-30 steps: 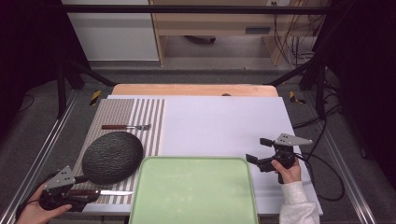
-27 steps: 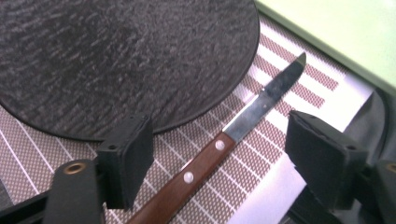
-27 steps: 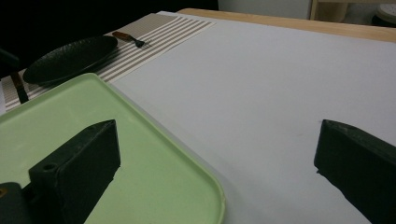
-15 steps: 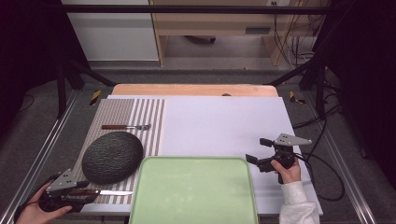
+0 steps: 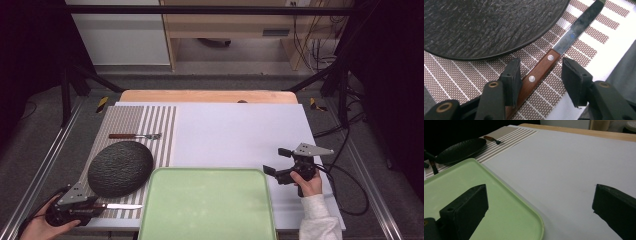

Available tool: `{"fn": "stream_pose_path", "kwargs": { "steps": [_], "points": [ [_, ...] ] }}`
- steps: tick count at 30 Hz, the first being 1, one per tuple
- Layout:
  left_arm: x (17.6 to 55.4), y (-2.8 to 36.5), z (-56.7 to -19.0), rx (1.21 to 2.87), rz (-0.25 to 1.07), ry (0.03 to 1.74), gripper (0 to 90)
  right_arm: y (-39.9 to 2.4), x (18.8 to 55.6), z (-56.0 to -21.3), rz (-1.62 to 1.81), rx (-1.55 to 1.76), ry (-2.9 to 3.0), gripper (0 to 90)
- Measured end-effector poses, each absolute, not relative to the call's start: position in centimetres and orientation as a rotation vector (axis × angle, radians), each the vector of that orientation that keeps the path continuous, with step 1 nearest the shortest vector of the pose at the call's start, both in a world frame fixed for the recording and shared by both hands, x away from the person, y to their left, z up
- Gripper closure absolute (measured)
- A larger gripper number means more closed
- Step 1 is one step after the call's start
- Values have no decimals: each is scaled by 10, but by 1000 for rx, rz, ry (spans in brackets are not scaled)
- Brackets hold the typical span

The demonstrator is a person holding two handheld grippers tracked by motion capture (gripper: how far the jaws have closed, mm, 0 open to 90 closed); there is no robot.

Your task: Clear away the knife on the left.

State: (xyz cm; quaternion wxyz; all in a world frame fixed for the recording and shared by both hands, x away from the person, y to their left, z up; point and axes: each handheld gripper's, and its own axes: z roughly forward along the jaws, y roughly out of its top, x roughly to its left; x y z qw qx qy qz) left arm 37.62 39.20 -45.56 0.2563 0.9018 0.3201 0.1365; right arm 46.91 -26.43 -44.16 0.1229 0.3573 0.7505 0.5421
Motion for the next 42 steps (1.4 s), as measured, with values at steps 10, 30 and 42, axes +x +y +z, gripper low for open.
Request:
{"fn": "stream_pose_path", "kwargs": {
  "steps": [10,30,42],
  "points": [
    [377,389,-454,2490,360,826,585,-264,469,-442,1583,1045,2188,9],
    [379,380,-448,2617,364,712,674,-264,469,-442,1581,1046,2190,9],
    [382,373,-447,2626,349,689,702,-264,469,-442,1581,1047,2193,9]
  ]
}}
